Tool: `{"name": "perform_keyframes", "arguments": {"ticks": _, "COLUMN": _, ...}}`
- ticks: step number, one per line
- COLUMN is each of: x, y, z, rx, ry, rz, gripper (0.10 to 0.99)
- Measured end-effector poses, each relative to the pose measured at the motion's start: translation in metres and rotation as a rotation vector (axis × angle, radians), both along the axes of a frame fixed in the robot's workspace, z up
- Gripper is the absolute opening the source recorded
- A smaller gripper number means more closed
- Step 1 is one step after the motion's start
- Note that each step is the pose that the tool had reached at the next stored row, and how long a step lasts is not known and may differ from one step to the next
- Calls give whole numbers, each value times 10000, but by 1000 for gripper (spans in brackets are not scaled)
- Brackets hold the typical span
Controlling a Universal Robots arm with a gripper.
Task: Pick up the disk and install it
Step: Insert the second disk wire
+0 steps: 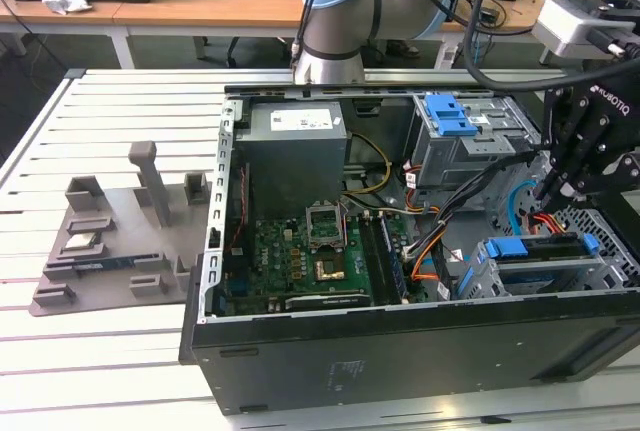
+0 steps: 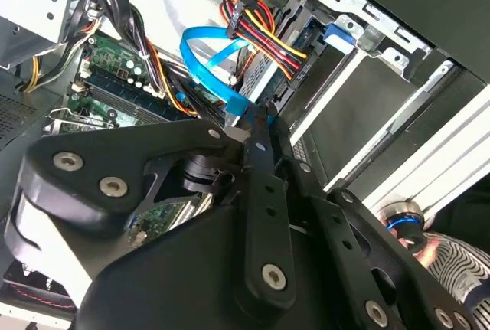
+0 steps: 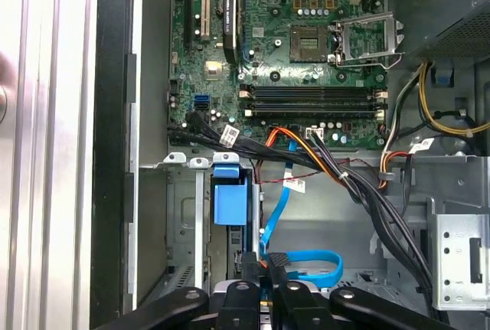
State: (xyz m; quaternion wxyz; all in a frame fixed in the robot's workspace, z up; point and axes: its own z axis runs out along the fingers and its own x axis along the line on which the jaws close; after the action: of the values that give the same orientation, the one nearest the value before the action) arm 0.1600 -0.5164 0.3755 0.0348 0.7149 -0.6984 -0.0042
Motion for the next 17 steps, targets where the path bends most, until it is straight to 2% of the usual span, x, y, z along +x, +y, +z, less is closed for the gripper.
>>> {"name": "perform_keyframes", "arguments": {"ticks": 1, "x": 0, "y": -10, "z": -2, "rx": -3, "ry": -1, "rz": 1, "gripper": 161}}
{"name": "perform_keyframes", "arguments": {"ticks": 4, "x": 0, "y": -63, "z": -10, "rx": -122, "ry": -1, "rz": 1, "gripper": 161}}
{"name": "perform_keyframes", "arguments": {"ticks": 7, "x": 0, "y": -124, "z": -71, "rx": -122, "ry": 9, "rz": 53, "gripper": 161}}
{"name": "perform_keyframes", "arguments": {"ticks": 12, "x": 16, "y": -129, "z": -165, "rx": -161, "ry": 11, "rz": 469, "gripper": 161}}
{"name": "perform_keyframes", "arguments": {"ticks": 17, "x": 19, "y": -129, "z": -255, "rx": -185, "ry": 12, "rz": 522, "gripper": 161}}
